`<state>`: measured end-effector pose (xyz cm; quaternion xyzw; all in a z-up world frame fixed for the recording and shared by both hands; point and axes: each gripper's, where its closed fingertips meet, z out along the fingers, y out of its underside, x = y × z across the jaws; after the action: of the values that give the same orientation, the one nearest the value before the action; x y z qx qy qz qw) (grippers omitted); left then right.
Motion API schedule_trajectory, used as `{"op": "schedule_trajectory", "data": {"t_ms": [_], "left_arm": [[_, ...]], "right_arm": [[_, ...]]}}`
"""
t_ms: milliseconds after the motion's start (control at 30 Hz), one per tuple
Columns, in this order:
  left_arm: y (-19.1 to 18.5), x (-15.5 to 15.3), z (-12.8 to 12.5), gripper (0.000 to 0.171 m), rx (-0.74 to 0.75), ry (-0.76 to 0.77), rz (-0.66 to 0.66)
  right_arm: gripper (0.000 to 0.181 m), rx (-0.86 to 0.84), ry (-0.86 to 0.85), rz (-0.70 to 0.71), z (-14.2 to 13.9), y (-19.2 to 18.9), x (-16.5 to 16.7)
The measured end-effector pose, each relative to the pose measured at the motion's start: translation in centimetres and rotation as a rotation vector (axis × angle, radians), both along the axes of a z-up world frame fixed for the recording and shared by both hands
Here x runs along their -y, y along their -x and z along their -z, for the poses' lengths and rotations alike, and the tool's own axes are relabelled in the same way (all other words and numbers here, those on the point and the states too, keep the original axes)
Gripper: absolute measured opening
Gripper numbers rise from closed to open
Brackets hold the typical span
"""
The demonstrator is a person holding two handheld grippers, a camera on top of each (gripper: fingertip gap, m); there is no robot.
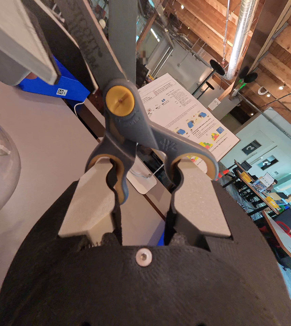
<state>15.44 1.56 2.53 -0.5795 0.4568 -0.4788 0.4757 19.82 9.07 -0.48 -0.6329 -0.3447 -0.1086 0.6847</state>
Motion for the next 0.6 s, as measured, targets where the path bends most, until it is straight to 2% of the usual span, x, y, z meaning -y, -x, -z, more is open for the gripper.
{"op": "schedule_trajectory", "data": {"t_ms": [100,233,367,467,600], "left_arm": [[1.7,-0.1,0.8,0.042,-0.074,-0.022,-0.012],[6.1,-0.3,2.1,0.056,-0.197,-0.115,-0.054],[11.1,-0.7,5.5,0.085,-0.415,-0.174,-0.057],[13.5,-0.7,8.3,0.096,-0.526,-0.109,-0.015],[14.1,0.0,10.8,0.108,-0.591,-0.08,0.024]], "right_arm": [[0.058,0.005,0.009,-0.002,-0.2,-0.7,0.3],[0.062,0.088,0.023,-0.01,0.6,-1.3,1.0],[0.059,0.165,0.034,-0.006,1.4,-2.3,1.9],[0.054,0.212,0.022,-0.009,1.5,-2.9,3.1],[0.05,0.272,0.024,0.016,1.9,-3.8,4.3]]}}
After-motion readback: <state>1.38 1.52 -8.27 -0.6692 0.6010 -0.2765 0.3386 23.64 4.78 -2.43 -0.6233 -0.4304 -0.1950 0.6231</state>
